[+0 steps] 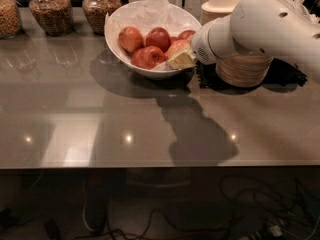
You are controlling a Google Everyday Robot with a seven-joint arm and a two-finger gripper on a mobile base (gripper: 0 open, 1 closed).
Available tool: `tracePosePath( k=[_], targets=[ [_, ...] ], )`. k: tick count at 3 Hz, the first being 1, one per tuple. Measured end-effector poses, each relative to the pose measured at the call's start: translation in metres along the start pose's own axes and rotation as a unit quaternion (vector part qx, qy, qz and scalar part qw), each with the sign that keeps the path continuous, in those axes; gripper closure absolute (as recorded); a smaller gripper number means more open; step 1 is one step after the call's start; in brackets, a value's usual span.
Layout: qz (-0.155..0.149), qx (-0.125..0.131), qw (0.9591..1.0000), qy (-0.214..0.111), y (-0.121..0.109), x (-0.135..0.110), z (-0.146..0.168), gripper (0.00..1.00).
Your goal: Pick apple from white bowl
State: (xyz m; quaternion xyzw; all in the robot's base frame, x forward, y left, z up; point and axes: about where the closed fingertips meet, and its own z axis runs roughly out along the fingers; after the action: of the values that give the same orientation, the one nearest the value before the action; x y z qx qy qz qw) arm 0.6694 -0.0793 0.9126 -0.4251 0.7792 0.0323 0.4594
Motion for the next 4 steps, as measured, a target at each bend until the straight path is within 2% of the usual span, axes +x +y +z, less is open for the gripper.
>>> tracePosePath(
  k=[2,4],
  targets=[
    [0.005,0.003,1.0,0.003,-0.003,0.004,0.002,0.97],
    [-0.004,0.008,0.9993,-0.036,-0.01,-0.018,-0.037,1.0]
  ],
)
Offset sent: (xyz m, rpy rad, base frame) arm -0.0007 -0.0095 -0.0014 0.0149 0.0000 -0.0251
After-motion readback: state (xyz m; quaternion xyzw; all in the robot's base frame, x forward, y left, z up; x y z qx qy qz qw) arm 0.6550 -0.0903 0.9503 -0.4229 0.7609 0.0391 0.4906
